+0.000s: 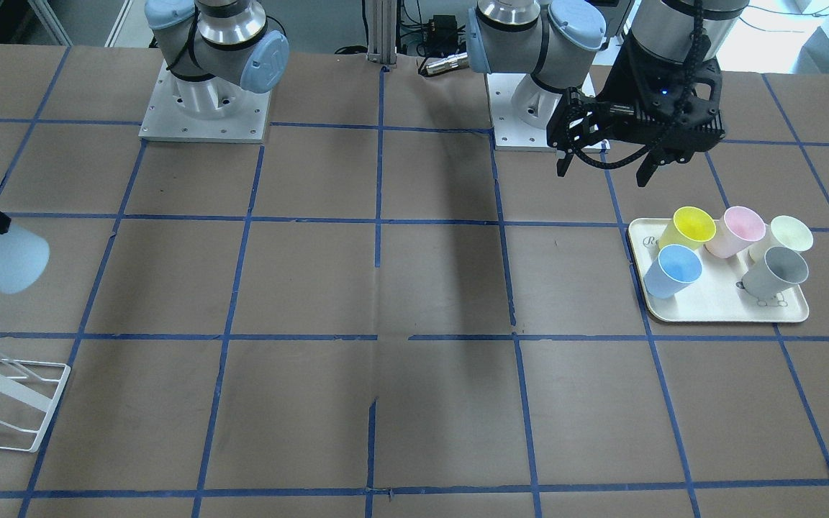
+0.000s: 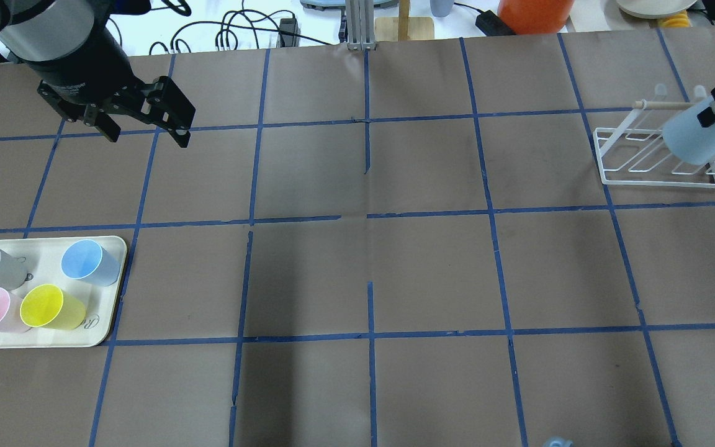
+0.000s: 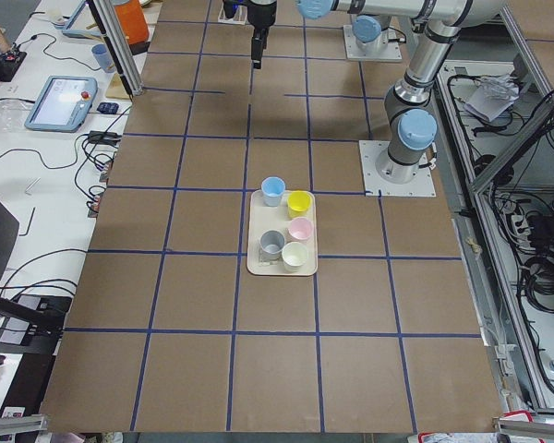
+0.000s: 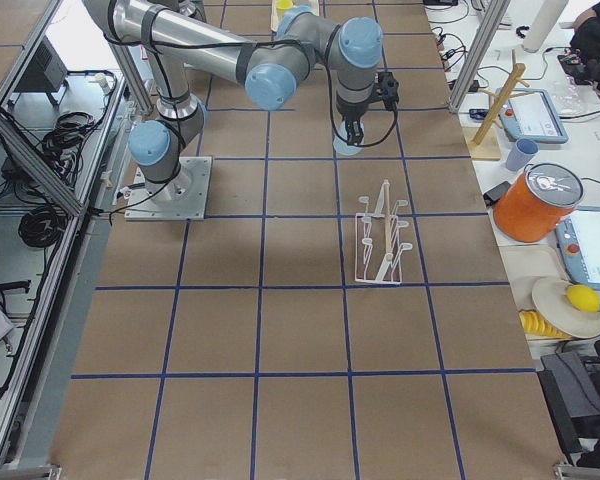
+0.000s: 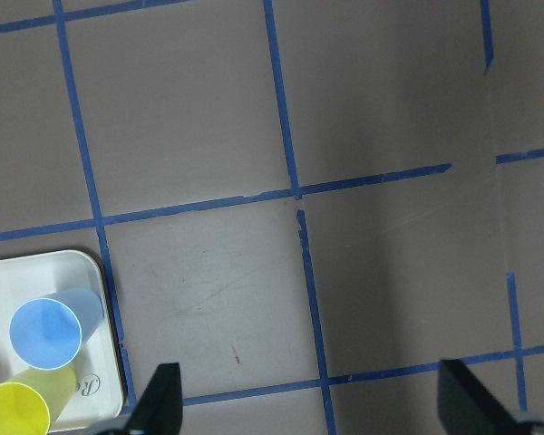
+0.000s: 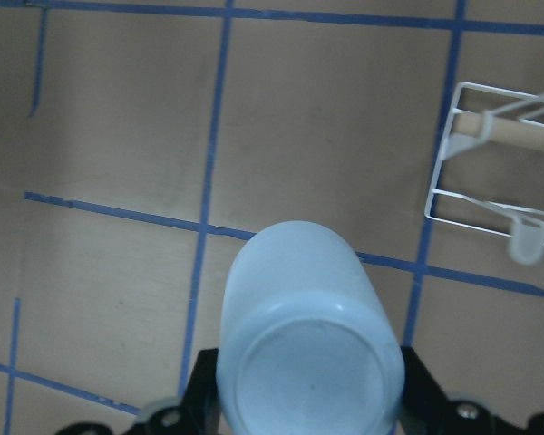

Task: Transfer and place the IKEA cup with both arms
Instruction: 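Lift the light blue cup off the rack with the right gripper, then carry the cup toward the left gripper while the left arm reaches toward it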

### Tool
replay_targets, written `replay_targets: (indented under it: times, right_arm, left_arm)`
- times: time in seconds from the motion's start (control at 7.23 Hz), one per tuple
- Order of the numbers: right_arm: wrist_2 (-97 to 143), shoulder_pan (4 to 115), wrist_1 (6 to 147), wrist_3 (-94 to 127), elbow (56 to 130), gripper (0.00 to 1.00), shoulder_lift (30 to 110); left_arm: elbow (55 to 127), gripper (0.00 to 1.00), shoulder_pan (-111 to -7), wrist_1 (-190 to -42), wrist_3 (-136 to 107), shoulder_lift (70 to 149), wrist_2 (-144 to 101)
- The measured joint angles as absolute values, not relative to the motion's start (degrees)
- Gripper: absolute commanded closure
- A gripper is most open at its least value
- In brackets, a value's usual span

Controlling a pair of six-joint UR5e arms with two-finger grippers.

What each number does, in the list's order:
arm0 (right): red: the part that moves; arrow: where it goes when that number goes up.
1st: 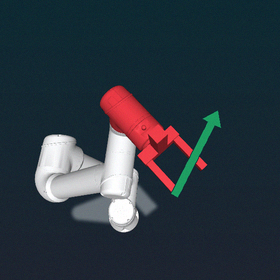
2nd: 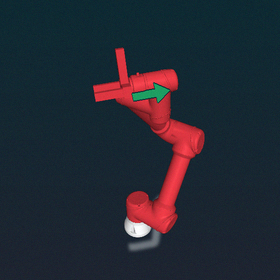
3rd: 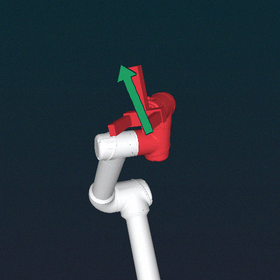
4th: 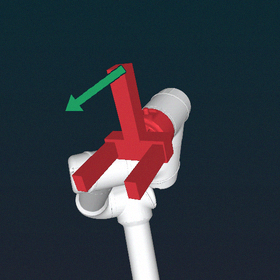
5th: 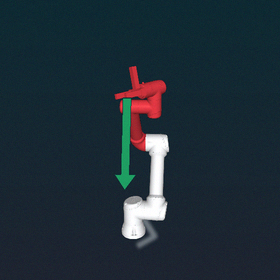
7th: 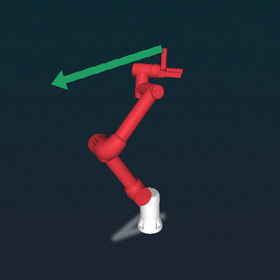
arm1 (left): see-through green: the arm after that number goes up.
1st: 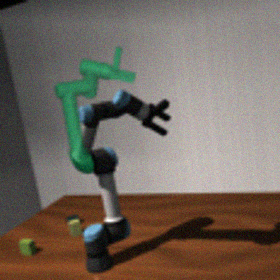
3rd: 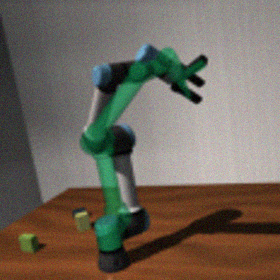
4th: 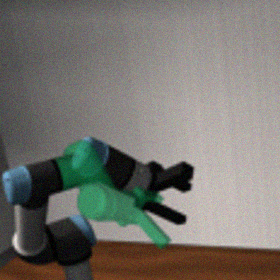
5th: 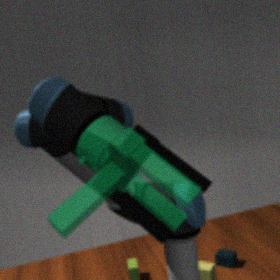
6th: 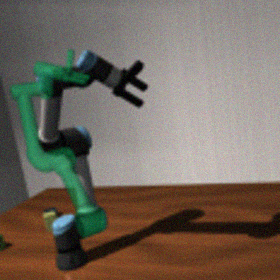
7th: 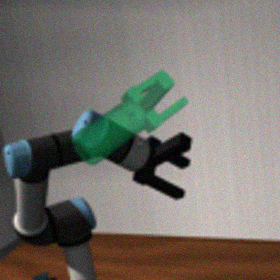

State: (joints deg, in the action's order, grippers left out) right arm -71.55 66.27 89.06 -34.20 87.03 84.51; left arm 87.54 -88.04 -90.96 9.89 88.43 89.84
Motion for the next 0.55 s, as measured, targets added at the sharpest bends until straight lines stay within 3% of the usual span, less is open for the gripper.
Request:
replay_targets:
  times: [0.55]
  right_arm:
    - [-45.7, 79.8, 89.0, -15.8, 87.8, 0.82, 84.3]
  left_arm:
    - [88.3, 0.00, -81.4, -92.4, 11.4, 87.7, 77.4]
